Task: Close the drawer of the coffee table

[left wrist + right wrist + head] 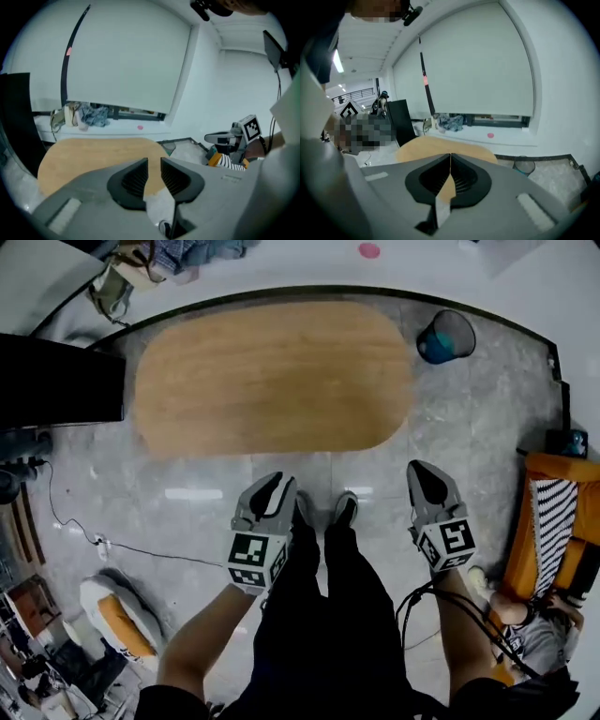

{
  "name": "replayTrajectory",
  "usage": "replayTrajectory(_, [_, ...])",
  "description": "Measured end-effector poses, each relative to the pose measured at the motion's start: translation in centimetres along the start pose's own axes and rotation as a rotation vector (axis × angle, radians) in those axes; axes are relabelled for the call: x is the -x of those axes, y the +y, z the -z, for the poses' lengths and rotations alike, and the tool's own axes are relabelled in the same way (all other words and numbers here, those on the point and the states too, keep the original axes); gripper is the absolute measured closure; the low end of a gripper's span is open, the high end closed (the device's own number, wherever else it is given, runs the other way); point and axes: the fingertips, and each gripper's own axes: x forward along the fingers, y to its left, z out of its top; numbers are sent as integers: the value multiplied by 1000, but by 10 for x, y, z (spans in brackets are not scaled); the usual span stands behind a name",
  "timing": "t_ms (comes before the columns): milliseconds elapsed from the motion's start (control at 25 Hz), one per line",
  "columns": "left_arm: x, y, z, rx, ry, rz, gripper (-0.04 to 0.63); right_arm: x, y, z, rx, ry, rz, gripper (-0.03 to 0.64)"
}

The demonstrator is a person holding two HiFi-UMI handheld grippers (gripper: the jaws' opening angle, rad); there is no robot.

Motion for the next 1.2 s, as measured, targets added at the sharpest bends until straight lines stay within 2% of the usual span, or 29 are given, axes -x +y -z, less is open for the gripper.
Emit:
replayTrajectory(80, [22, -18, -47, -26, -89, 29, 527, 17, 14, -51, 27, -89, -20, 614])
replayTrajectory(200, [67, -44, -94, -19, -174, 64, 589, 54, 41, -106, 61, -176, -53, 614])
replayTrajectory(400, [142, -64, -130, -34, -236, 56, 594, 108, 79, -160, 47, -241, -92, 615])
replayTrajectory(560, [181, -56, -164, -20, -351, 13, 594, 125, 108, -200, 77, -318, -125, 614])
replayTrajectory(680, [199, -45, -174, 29, -422, -28, 594, 139, 121, -223, 120, -392, -87, 614])
replayTrajectory(760, [209, -45, -177, 47, -446, -35, 594, 154, 126, -237, 106, -446, -71, 615])
replayTrajectory(1000, [230, -53, -207, -19, -518, -15, 594, 184, 138, -271, 110, -543, -35, 615])
replayTrajectory(1200, [235, -58, -213, -44, -541, 11, 594, 191, 148, -272, 123, -567, -13, 615])
